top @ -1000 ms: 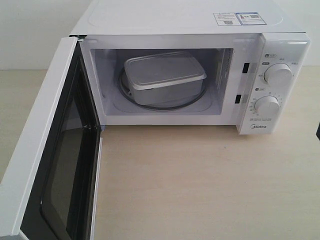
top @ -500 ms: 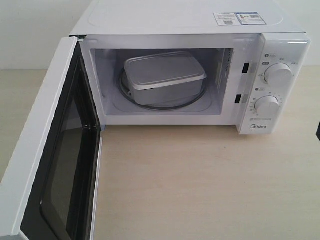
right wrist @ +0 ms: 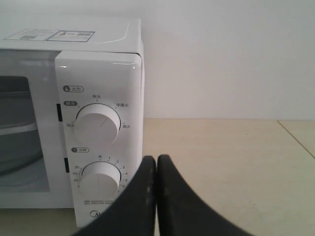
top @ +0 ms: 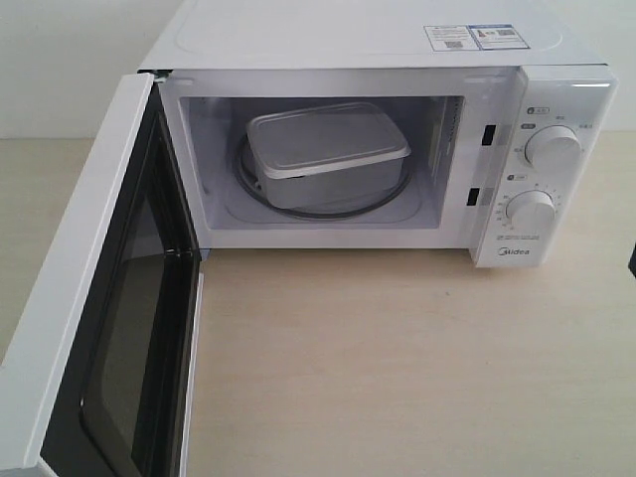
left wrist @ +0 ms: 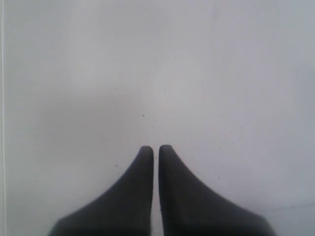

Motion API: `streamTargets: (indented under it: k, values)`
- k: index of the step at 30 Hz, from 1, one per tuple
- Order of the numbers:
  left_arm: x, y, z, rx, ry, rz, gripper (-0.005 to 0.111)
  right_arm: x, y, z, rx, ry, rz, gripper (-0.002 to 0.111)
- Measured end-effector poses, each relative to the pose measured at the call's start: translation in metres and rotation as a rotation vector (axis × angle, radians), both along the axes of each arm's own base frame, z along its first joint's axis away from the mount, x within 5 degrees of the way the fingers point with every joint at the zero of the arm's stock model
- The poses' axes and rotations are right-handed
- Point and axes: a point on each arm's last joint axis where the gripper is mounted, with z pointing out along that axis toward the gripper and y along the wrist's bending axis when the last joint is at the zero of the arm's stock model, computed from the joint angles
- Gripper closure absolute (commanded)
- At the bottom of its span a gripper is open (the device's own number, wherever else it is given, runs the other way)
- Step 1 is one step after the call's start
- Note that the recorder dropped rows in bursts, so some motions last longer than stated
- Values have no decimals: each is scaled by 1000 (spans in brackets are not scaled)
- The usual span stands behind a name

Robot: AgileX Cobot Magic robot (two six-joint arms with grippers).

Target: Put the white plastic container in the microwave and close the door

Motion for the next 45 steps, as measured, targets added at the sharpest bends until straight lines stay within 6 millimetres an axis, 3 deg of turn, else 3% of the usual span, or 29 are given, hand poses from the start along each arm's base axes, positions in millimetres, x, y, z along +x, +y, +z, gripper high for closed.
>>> streamTargets:
  k: [10,45]
  values:
    - [-14,-3,19,36,-232,-15,102,0,0,0,1,1,-1,108]
    - [-15,-3,20,39,-247,-16,102,0,0,0,1,1,-1,108]
